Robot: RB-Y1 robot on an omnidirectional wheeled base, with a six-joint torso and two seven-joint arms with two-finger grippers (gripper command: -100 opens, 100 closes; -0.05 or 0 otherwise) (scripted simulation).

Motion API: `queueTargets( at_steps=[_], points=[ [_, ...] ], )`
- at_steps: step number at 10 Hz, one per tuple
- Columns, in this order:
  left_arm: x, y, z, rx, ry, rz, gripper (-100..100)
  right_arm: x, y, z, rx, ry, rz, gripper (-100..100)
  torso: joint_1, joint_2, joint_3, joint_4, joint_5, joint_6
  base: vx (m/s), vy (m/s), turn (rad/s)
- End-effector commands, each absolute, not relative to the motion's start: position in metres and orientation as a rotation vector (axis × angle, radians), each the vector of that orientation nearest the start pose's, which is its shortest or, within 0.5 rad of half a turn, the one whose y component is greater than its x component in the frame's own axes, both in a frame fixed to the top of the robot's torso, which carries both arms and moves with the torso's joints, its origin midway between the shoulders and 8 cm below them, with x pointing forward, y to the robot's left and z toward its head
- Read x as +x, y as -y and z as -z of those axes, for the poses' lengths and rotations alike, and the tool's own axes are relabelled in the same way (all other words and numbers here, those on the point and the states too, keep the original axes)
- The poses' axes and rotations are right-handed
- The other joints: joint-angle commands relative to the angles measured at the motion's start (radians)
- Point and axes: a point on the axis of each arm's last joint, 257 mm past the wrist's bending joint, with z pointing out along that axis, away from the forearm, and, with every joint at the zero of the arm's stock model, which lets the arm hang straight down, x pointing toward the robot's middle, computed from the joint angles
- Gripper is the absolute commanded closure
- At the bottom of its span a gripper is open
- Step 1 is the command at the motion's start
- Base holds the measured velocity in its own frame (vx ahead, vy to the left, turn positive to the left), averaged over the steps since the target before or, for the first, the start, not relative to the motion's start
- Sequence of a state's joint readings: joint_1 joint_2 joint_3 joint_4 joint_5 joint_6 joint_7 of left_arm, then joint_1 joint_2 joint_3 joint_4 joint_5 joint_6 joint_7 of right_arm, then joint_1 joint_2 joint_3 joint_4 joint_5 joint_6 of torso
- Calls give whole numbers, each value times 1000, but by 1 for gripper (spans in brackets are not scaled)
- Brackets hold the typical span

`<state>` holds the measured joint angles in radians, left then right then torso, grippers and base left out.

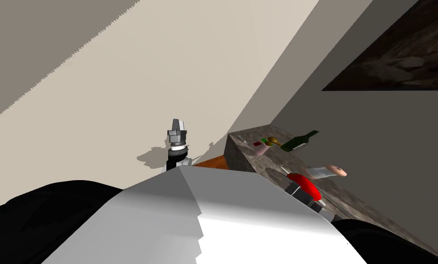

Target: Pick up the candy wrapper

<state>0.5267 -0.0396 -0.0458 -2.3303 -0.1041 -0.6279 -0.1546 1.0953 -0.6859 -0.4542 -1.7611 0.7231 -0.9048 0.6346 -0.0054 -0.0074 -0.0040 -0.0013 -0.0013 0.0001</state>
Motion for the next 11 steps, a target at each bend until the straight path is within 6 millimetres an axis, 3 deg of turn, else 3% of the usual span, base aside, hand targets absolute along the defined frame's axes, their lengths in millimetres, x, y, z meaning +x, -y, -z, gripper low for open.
queueTargets(
  at_steps=[1,2,4,5,7,11],
  points=[
    [312,-251,-60,-449,-563,1158,0,126,462,288,-874,-1992,41,-100,0,0,0,0,0,0,25,-23,399],
    [312,-251,-60,-449,-563,1157,0,120,470,293,-882,-2009,58,-100,-1,-1,-1,0,0,0,26,-22,281],
    [312,-251,-60,-449,-563,1157,0,82,507,306,-1053,-2098,125,-100,0,-2,-1,0,0,0,50,-18,373],
    [312,-251,-60,-449,-563,1157,0,80,510,308,-1059,-2107,129,-100,0,-4,-2,-1,0,0,56,-14,275],
    [312,-251,-60,-449,-563,1157,0,46,544,315,-1237,-2172,175,-100,0,-4,-2,-1,0,0,68,-17,427],
    [312,-251,-60,-449,-563,1157,0,4,583,320,-1383,-2261,210,-100,1,-7,-4,-2,0,0,80,-20,298]
  ],
)
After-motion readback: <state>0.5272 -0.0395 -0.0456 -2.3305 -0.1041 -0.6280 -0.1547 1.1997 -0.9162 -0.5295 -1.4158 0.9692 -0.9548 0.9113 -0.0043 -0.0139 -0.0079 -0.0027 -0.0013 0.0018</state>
